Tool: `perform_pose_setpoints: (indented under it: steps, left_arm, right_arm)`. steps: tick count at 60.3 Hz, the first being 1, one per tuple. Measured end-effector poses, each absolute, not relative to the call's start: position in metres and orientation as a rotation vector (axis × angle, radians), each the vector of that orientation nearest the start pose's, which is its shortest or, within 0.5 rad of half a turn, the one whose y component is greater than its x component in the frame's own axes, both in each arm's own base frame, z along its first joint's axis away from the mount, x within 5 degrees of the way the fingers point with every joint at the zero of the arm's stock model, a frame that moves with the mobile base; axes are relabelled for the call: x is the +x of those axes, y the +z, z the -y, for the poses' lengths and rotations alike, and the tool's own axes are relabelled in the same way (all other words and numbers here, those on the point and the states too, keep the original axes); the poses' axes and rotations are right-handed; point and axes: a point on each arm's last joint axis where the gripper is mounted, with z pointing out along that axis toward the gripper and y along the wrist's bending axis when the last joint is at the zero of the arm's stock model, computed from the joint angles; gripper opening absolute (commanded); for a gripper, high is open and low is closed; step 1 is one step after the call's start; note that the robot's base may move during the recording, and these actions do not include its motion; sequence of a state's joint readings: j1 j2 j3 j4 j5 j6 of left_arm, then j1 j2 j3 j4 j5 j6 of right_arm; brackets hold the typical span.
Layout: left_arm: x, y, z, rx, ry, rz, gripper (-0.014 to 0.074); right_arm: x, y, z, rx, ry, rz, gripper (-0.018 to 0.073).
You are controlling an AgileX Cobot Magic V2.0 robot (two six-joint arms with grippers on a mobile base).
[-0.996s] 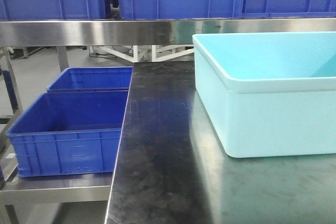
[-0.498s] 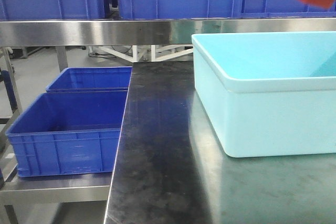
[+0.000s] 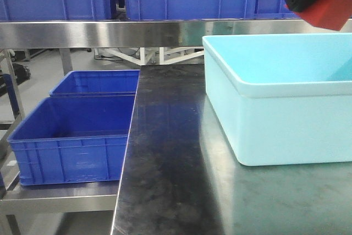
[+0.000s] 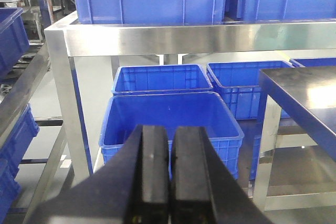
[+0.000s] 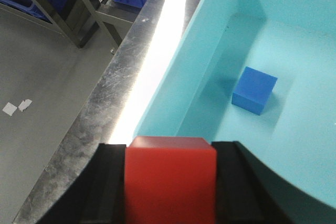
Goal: Pick red cube and place on left shelf
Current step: 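Hold the red cube raised in the right gripper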
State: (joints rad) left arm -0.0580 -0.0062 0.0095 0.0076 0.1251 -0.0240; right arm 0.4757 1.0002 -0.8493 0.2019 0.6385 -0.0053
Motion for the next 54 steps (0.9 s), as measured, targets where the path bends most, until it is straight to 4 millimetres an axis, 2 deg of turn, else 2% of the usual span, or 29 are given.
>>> perform_pose_setpoints:
  steps: [54]
  left_arm:
    - [0.0562, 0.1989, 0.0032, 0.033, -0.057, -1.612, 0.0102]
  right_arm:
    - [0.1738, 0.3298, -0.1018, -0.428, 0.468, -2.261, 0.0055]
